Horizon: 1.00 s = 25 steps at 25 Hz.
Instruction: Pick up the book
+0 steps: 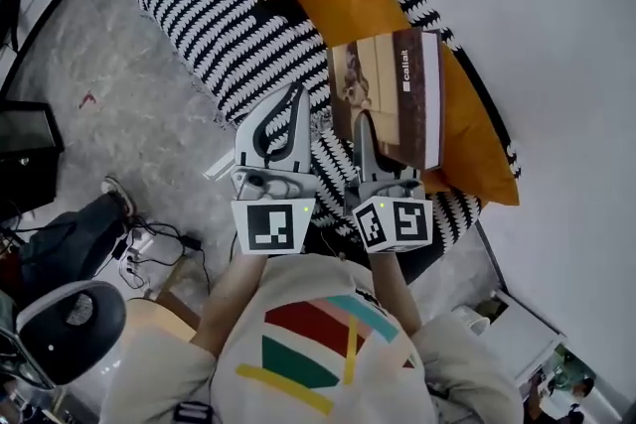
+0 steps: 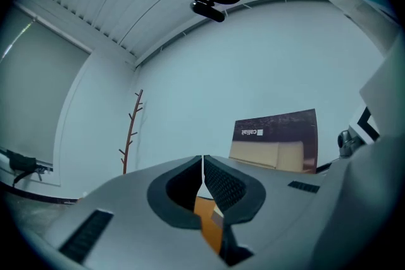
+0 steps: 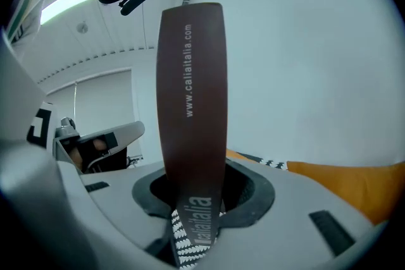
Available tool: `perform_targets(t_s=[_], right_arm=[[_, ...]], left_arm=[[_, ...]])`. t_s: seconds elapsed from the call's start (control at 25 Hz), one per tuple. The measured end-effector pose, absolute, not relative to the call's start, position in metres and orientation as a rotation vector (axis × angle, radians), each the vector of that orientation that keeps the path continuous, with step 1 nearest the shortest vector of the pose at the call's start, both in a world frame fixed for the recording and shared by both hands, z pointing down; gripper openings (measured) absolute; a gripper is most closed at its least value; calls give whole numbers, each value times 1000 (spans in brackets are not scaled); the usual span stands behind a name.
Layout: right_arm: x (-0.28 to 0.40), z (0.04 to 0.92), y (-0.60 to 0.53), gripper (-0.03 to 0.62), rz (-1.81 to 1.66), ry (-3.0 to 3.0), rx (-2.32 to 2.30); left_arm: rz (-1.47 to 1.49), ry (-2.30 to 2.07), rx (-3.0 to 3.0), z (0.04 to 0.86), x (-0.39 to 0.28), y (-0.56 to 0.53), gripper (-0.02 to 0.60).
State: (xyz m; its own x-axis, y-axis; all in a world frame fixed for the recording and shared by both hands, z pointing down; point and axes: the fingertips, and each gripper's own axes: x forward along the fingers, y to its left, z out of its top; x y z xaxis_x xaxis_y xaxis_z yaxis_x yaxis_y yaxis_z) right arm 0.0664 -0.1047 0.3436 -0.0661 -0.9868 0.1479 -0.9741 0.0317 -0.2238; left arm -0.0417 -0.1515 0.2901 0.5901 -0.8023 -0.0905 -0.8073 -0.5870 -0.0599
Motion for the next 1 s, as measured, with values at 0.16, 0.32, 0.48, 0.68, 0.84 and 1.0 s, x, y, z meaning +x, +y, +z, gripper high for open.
perform_targets(t_s=[0.16,0.32,0.48,0.68,0.84,1.0], right_arm=[[77,323,-83,150,-350,2225,-2123],[82,322,-72,150,-380,2236,-2153],[77,316,-61,150,-388,2242,-2143],[71,315,-59,150,-367,2287,-2143],[71,317,-57,150,-370,2305,-2135],[72,318,-56,150,-367,2314,-2119]], left_arm=[[172,1329,-2666,268,-24,-114,17],[117,1311,-2651,273,-22,-94,17],[142,1315,-2649,273,-28,-85,17],[135,1341,-2644,275,-35,-84,17],[131,1357,-2634,274,-33,-85,17],[130,1409,-2646,277,-39,-88,17]])
